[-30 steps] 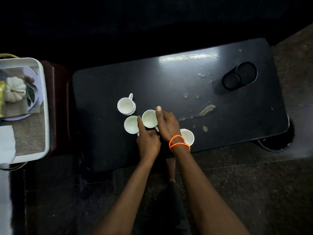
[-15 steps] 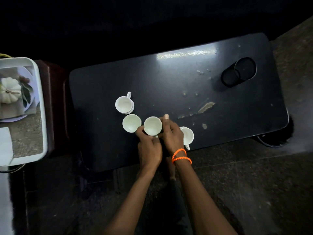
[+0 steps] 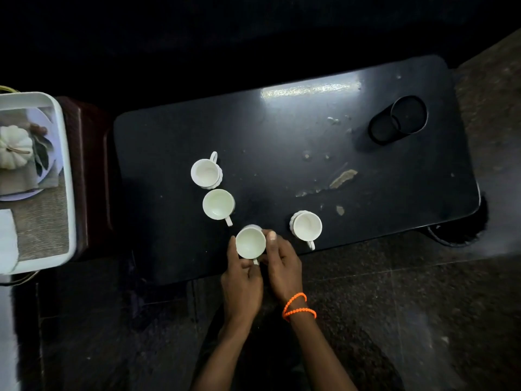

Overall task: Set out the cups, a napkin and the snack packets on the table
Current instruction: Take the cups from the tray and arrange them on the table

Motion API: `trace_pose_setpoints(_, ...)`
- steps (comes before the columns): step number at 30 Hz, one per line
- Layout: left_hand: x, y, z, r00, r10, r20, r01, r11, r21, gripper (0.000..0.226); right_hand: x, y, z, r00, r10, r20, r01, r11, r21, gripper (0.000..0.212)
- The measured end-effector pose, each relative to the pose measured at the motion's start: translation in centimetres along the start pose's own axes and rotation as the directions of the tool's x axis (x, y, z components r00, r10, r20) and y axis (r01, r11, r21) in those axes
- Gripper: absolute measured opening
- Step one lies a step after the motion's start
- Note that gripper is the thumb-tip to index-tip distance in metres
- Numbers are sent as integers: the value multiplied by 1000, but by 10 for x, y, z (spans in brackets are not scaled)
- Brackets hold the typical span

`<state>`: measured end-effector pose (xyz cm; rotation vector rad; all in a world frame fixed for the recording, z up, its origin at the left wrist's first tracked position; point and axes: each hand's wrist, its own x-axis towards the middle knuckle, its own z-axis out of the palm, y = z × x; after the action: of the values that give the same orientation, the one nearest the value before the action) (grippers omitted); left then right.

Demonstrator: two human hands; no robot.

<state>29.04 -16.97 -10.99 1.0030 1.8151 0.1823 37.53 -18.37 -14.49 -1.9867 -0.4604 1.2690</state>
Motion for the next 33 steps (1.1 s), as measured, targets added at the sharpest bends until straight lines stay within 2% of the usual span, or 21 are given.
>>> trace_pose_setpoints(8,2,5,-11,1000,-29,13,28,999,26,72,-1,-7,7,999,43,15,-42,999,-13,36)
trace_pose_setpoints(10,3,5,-12,999,-42,22,42,999,22,72,0,-5,7,999,21,31,-21,999,-25,36)
trace_pose_setpoints(14,13,3,-18,997,-67,42,65,996,53,76,4,-3,7,999,-31,-8,30,998,-60,49)
trace_pose_setpoints(16,22,2,-26,996,-89,20,88,995,36,77,7,-5,8,998,-38,-53,34,997,-74,43)
trace_pose_setpoints(18,34,4,-37,995,-88,-37,88,996,8,76,14,-11,8,991,-68,-118,59,995,-77,35)
trace_pose_setpoints(22,73,22,-70,959,26,-281,-36,999,-31,59,37,-35,10,969,-172,-177,161,984,-78,44)
trace_pose_setpoints(24,102,41,-85,935,94,-341,-113,993,-36,51,53,-52,19,969,-195,-153,184,980,-79,48)
trace_pose_setpoints(27,147,73,-96,962,134,-239,-131,991,27,43,79,-83,47,980,-199,-15,196,973,-120,61)
trace_pose_setpoints(30,177,101,-96,997,7,-80,-11,999,-52,34,100,-104,74,982,-168,86,181,968,-175,58)
trace_pose_setpoints(33,190,117,-99,994,-104,-25,100,986,-131,31,110,-113,88,983,-121,138,143,976,-166,54)
